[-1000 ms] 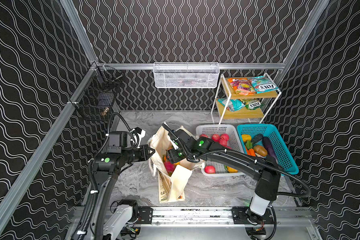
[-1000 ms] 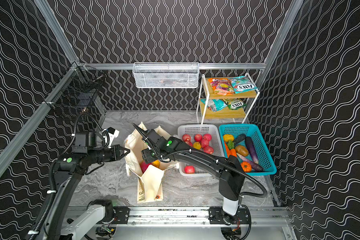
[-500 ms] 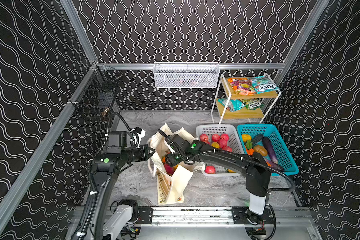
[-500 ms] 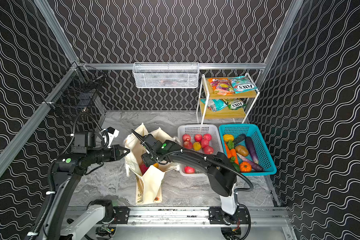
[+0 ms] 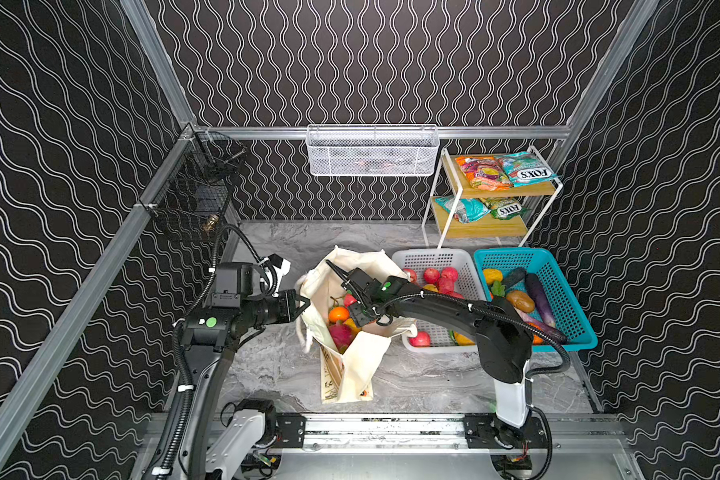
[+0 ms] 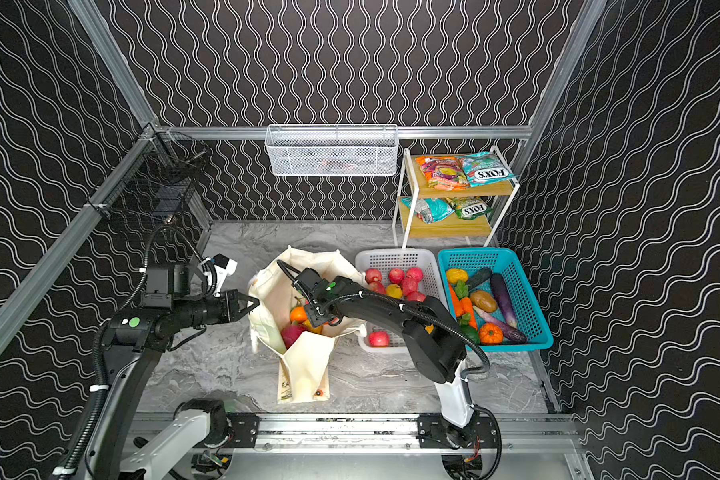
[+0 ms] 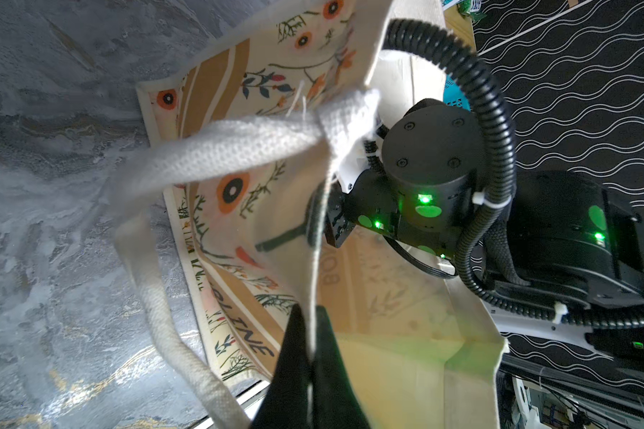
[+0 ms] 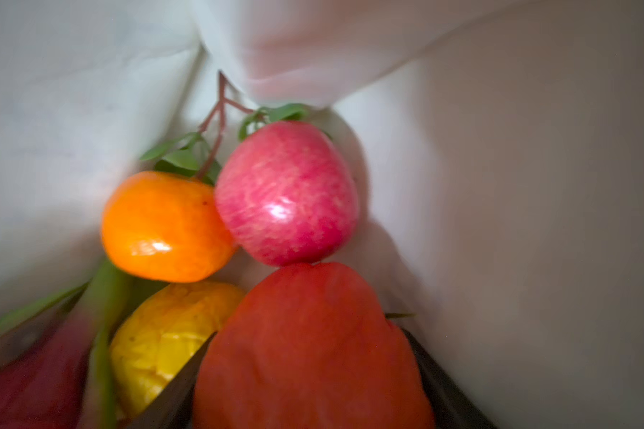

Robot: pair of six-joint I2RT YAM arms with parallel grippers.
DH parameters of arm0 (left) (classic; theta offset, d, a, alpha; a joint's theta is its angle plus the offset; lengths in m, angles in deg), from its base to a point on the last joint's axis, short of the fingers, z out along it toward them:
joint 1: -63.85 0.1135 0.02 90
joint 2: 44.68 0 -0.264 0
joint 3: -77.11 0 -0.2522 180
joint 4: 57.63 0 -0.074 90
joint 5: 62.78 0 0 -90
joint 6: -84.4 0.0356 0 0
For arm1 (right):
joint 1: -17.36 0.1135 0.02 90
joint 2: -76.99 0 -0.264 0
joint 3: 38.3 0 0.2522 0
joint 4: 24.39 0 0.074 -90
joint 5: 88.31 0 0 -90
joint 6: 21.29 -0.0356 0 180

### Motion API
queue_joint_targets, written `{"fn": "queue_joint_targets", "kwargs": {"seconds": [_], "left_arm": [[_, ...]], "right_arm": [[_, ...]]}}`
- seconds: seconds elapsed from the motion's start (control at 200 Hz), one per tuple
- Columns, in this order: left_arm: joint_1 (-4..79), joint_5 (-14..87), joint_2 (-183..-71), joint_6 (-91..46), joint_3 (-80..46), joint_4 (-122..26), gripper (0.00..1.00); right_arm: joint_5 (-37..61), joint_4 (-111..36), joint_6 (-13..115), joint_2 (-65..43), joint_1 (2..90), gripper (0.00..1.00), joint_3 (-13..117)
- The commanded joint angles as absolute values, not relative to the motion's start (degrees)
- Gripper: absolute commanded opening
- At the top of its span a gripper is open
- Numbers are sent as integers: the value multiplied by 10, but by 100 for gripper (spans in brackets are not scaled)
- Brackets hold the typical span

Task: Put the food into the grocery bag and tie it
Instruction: 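Lower the red bell pepper into the bag and open the right gripper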

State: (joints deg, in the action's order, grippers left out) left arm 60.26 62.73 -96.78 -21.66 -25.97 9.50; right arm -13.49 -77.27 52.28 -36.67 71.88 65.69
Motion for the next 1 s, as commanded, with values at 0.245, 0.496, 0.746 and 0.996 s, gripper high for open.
{"fn": "queue_joint_targets", "kwargs": {"seconds": [0.245, 0.496, 0.746, 0.996], "left_arm": [[603, 637, -986, -201, -282, 56, 0], [603, 643, -997, -204, -296, 36, 0], [603, 641, -1000, -198, -296, 38, 0], [604, 640, -1001, -198, -295, 36, 0]], "right_arm": [[-234, -848, 513, -375, 700, 54, 690], [-207, -859, 517, -403, 697, 56, 705], [-175, -847, 510, -410, 701, 58, 703], [-170, -842, 508, -409, 704, 66, 698]]}}
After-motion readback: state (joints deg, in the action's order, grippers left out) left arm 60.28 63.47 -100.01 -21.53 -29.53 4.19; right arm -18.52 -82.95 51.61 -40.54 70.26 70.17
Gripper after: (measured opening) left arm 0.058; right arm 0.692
